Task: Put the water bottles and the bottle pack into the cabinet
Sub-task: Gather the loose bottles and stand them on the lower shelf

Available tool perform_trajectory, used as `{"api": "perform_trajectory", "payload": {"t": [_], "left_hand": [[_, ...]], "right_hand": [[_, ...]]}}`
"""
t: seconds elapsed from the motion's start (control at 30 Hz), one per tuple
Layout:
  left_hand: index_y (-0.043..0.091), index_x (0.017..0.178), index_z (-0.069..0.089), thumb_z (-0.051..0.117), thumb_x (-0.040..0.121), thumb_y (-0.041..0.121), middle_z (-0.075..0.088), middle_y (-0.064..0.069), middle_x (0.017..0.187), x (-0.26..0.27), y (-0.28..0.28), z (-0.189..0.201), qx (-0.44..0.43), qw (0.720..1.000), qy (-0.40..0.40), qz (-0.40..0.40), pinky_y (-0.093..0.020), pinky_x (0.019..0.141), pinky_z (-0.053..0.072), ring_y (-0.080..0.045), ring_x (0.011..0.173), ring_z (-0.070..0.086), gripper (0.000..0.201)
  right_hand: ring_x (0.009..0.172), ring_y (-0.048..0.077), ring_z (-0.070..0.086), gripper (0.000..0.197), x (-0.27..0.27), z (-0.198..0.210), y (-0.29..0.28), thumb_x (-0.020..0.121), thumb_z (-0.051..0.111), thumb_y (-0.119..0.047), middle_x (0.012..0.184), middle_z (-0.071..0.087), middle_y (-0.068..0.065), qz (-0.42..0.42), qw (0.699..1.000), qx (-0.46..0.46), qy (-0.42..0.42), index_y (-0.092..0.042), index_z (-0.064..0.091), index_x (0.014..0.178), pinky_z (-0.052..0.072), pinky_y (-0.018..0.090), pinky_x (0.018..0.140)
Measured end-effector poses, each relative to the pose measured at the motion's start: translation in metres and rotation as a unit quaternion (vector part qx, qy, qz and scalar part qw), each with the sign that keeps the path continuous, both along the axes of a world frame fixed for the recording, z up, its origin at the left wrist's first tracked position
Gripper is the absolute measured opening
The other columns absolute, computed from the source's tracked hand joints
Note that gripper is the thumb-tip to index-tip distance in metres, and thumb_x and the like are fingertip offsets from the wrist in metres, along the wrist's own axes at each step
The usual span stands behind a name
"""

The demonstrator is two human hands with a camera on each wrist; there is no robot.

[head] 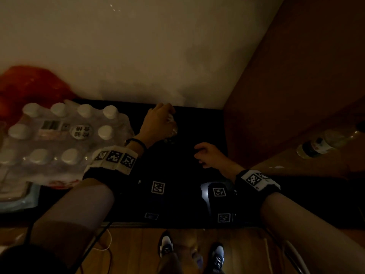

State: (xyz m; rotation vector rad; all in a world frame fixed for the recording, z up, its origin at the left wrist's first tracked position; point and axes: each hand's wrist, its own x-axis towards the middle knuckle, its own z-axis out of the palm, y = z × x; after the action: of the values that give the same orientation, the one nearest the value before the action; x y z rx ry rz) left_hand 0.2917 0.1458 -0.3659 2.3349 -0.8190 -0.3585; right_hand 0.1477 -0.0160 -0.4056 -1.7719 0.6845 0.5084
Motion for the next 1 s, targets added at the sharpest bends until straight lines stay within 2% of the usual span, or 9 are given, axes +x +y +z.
{"api": "perform_trajectory", "payload": {"t": [0.13, 0.3, 0.4, 0.5, 0.57, 0.67, 0.73, 0.83, 1.0], "left_hand": [[0.014, 0.121, 0.053, 0.078, 0.078, 0.031, 0.06, 0.0, 0.098, -0.035, -0.009, 0.029, 0.043, 0.994, 0.071, -0.072, -0.027, 0.064, 0.043, -0.024, 0.089, 0.061, 0.052], [0.017, 0.108, 0.058, 0.082, 0.072, 0.029, 0.056, 0.01, 0.08, -0.085, -0.029, 0.039, 0.005, 0.994, 0.102, -0.049, -0.027, 0.062, 0.045, -0.02, 0.079, 0.063, 0.045], [0.022, 0.105, 0.06, 0.078, 0.075, 0.035, 0.062, 0.009, 0.084, -0.114, -0.049, 0.05, -0.007, 0.991, 0.129, -0.041, -0.022, 0.067, 0.046, -0.009, 0.077, 0.061, 0.037], [0.024, 0.103, 0.054, 0.067, 0.083, 0.025, 0.061, 0.011, 0.086, -0.144, -0.079, 0.062, -0.076, 0.988, 0.138, -0.003, -0.022, 0.071, 0.047, -0.003, 0.075, 0.058, 0.024], [0.018, 0.103, 0.041, 0.057, 0.085, 0.008, 0.055, 0.003, 0.089, -0.164, -0.104, 0.07, -0.169, 0.975, 0.142, 0.028, -0.024, 0.065, 0.045, -0.007, 0.071, 0.053, 0.027], [0.02, 0.101, 0.029, 0.054, 0.083, -0.005, 0.053, -0.004, 0.083, -0.193, -0.144, 0.077, -0.266, 0.947, 0.172, 0.06, -0.027, 0.057, 0.049, -0.013, 0.064, 0.054, 0.039], [0.026, 0.103, 0.028, 0.059, 0.079, -0.004, 0.058, -0.009, 0.093, -0.208, -0.166, 0.074, -0.301, 0.935, 0.177, 0.065, -0.04, 0.07, 0.055, -0.021, 0.078, 0.063, 0.049], [0.031, 0.112, 0.028, 0.069, 0.073, 0.02, 0.052, -0.017, 0.123, -0.223, -0.187, 0.069, -0.32, 0.931, 0.132, 0.118, -0.046, 0.091, 0.055, -0.024, 0.105, 0.064, 0.058], [0.057, 0.095, 0.03, 0.062, 0.078, 0.04, 0.052, -0.012, 0.121, -0.226, -0.208, 0.062, -0.331, 0.918, 0.04, 0.217, -0.048, 0.093, 0.053, -0.018, 0.102, 0.063, 0.041]], "right_hand": [[0.127, 0.024, 0.043, 0.08, -0.004, 0.0, 0.007, 0.082, 0.073, -0.015, 0.143, 0.036, 0.005, 0.057, 0.996, -0.01, -0.072, -0.017, 0.025, 0.147, 0.041, 0.028, 0.092], [0.119, 0.011, 0.052, 0.075, -0.032, -0.007, 0.007, 0.075, 0.08, -0.011, 0.12, 0.049, -0.011, 0.102, 0.984, 0.025, -0.141, -0.021, 0.039, 0.136, 0.045, 0.003, 0.071], [0.107, 0.003, 0.052, 0.073, -0.061, 0.002, -0.01, 0.072, 0.083, -0.019, 0.114, 0.054, -0.015, 0.119, 0.977, -0.03, -0.172, -0.018, 0.045, 0.134, 0.043, -0.002, 0.073], [0.114, 0.013, 0.057, 0.066, -0.099, 0.007, -0.034, 0.069, 0.084, -0.025, 0.124, 0.06, -0.003, 0.128, 0.98, 0.001, -0.152, -0.023, 0.05, 0.126, 0.05, 0.029, 0.098], [0.116, 0.02, 0.056, 0.052, -0.128, 0.008, -0.054, 0.07, 0.083, -0.024, 0.123, 0.058, 0.002, 0.183, 0.976, 0.006, -0.117, -0.03, 0.05, 0.11, 0.046, 0.045, 0.103], [0.123, 0.017, 0.046, 0.062, -0.176, 0.005, -0.093, 0.073, 0.081, -0.024, 0.129, 0.049, -0.005, 0.23, 0.972, -0.014, -0.034, -0.026, 0.048, 0.126, 0.039, 0.042, 0.109], [0.129, 0.016, 0.04, 0.074, -0.205, -0.005, -0.126, 0.074, 0.079, -0.03, 0.135, 0.041, -0.006, 0.237, 0.968, -0.085, 0.009, -0.02, 0.041, 0.137, 0.037, 0.033, 0.108], [0.125, 0.019, 0.046, 0.078, -0.235, -0.02, -0.17, 0.067, 0.082, -0.031, 0.133, 0.045, -0.001, 0.146, 0.98, -0.13, 0.029, -0.018, 0.043, 0.133, 0.042, 0.031, 0.102], [0.112, 0.027, 0.059, 0.067, -0.242, -0.031, -0.219, 0.061, 0.081, -0.021, 0.118, 0.059, 0.006, 0.002, 0.989, -0.146, -0.003, -0.014, 0.05, 0.119, 0.05, 0.039, 0.098]]}}
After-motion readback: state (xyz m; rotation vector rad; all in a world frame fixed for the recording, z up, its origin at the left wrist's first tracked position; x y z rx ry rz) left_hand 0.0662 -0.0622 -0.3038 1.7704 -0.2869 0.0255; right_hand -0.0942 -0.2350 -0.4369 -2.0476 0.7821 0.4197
